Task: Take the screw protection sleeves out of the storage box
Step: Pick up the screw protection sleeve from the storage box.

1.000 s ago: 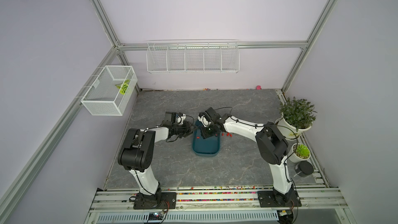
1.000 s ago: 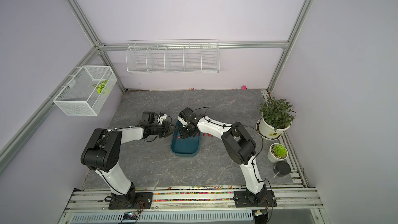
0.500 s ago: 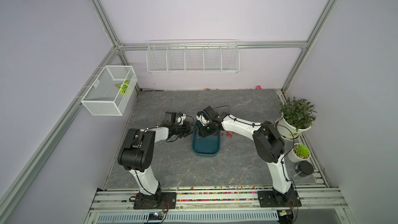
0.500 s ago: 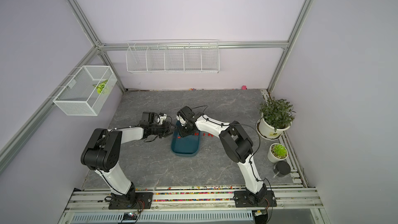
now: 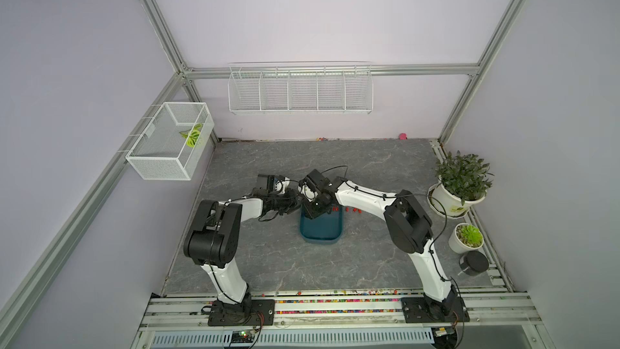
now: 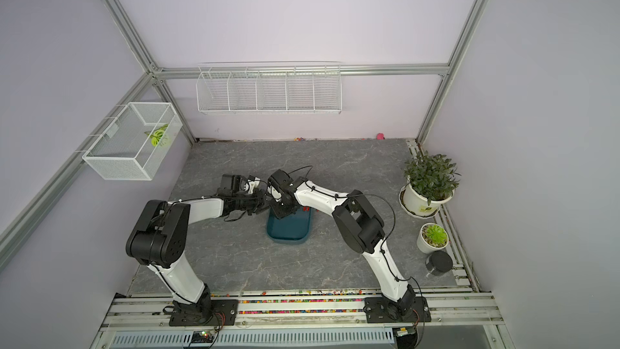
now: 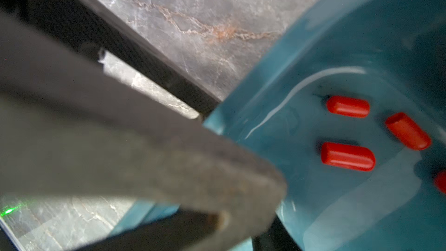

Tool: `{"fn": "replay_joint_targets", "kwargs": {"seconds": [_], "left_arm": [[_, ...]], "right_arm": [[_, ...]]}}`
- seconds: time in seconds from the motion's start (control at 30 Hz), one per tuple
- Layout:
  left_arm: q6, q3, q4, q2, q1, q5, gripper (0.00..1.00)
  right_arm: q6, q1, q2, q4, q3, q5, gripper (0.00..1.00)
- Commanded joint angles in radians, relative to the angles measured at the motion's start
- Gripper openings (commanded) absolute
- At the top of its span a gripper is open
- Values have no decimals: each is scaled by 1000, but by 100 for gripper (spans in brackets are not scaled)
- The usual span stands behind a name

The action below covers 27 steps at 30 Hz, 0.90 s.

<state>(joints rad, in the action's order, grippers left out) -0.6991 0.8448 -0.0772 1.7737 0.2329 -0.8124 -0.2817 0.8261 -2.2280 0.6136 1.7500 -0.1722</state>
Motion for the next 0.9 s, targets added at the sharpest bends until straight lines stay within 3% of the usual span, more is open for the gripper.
{"fn": "replay_joint_targets", "kwargs": {"seconds": [0.0, 0.43, 0.63, 0.87], "left_arm": [[1, 14, 2, 18, 2, -12, 44], [1, 14, 2, 18, 1, -12, 44], [0, 13, 2, 18, 2, -13, 44], [0, 13, 2, 15, 1, -13, 44]], "right_arm": [[22, -1, -27, 25, 19, 25, 37], [30, 1, -77, 53, 68, 19, 34], [30, 1, -92, 60, 80, 11, 28], [30, 1, -95, 60, 80, 0, 14]]}}
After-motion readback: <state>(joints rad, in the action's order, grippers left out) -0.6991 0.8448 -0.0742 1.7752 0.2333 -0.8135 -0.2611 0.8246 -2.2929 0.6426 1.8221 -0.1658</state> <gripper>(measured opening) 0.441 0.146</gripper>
